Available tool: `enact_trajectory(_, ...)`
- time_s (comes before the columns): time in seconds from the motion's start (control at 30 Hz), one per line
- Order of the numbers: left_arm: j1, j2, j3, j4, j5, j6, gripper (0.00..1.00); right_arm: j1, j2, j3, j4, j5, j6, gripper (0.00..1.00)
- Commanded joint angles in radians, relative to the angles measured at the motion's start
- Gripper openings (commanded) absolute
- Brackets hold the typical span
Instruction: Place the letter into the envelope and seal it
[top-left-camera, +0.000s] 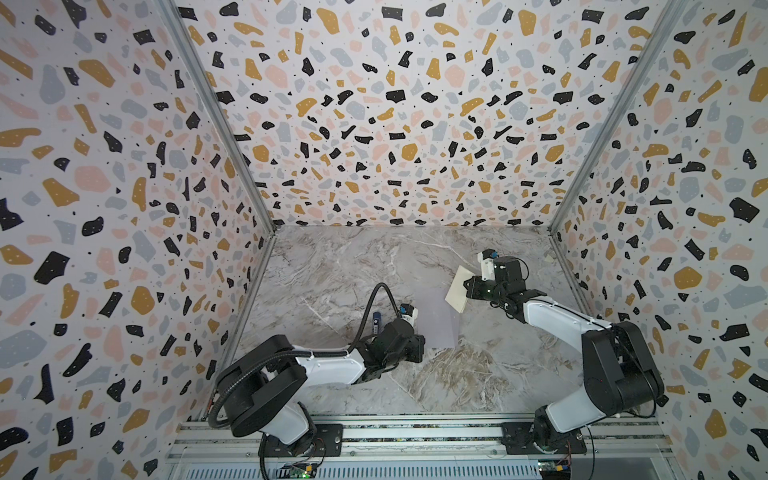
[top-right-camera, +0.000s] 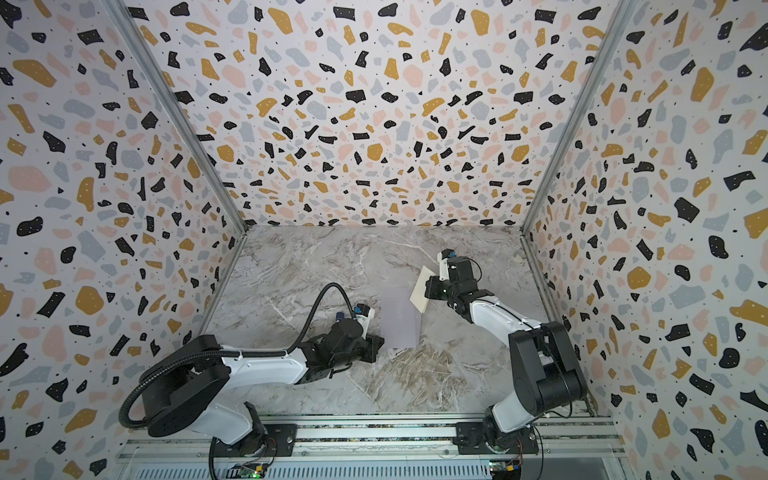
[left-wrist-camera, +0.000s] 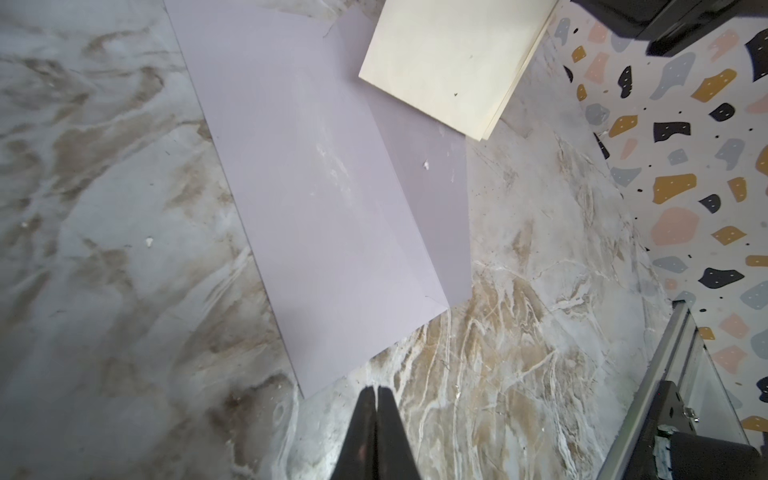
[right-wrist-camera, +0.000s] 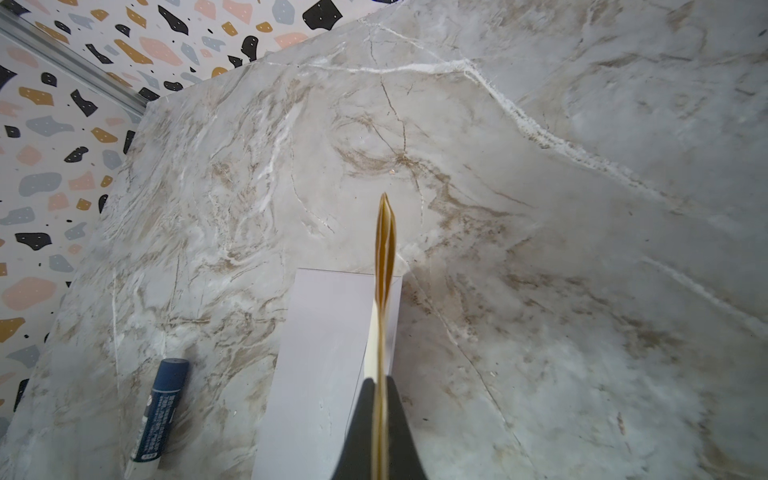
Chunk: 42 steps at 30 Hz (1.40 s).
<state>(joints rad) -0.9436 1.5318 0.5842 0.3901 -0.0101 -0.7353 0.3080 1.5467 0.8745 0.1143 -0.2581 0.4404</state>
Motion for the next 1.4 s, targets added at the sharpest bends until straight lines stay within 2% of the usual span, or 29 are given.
enact_trajectory(0.0,-0.007,0.035,0.023,0.061,-0.016,-0.002,0.02,0.002,0.008,0.043,0.018,0.022,0.003,0.00)
enact_trajectory(0.07,-0.009,0.057,0.019,0.074,-0.015,-0.005,0.00,0.002,0.015,0.042,0.022,0.027,0.004,0.00)
enact_trajectory(0.67,-0.011,0.129,-0.076,0.212,-0.154,-0.076,0.00,-0.001,0.075,0.003,0.077,0.026,0.034,0.00)
enact_trajectory(1.37,-0.010,0.210,-0.052,0.226,-0.168,-0.060,0.00,-0.003,0.098,-0.042,0.079,-0.053,-0.006,0.00)
